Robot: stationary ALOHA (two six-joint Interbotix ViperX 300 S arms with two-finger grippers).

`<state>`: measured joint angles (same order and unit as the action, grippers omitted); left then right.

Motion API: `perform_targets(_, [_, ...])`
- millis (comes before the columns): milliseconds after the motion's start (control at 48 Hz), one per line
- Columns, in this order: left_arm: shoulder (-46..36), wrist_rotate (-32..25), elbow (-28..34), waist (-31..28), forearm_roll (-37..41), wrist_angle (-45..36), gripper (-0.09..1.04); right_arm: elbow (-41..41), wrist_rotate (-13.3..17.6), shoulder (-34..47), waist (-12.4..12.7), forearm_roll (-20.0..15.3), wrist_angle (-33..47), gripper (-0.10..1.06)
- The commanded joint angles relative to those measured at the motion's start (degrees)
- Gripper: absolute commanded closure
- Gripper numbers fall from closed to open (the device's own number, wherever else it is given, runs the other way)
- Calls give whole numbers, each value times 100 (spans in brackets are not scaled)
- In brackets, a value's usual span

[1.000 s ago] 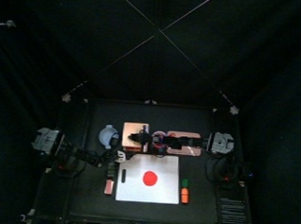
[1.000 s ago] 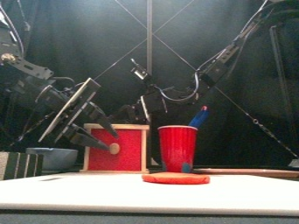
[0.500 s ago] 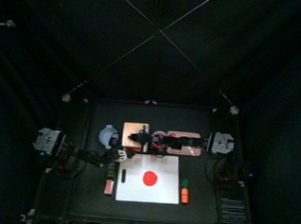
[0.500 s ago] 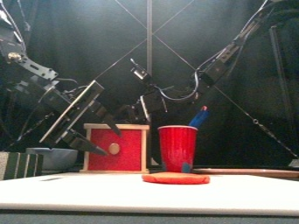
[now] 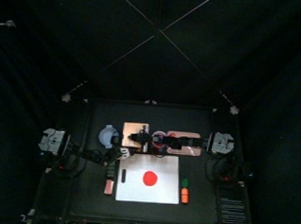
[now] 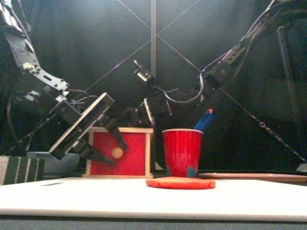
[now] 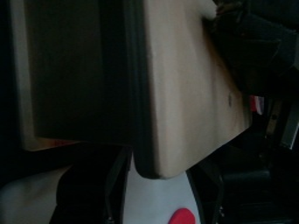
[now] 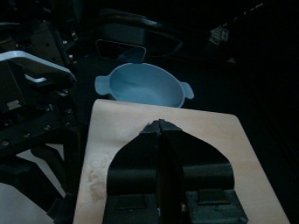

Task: Get the cutter from the drawer then cut the dough then place the extra dough in the bowl
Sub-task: Open the drawer

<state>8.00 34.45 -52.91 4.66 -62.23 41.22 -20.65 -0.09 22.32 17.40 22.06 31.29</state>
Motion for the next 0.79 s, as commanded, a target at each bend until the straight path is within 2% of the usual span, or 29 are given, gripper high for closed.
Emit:
perform_targets(21, [-9,-9,44,-18,-26,-18,30,-18,-18,-62,-18,-9,-62,98])
perform_targets(167, [-53,-26,18,9,0,-396,36,-18,-18,-62,-18,-26,-114,98])
perform_targets(375, [-158,-9,26,185,246,-1125,38,0,-18,-62,-9,-62,-255,98])
perform_targets(792, [-281,9,26,606,264,-1406,38,18,-18,-62,9,-149,-325,98])
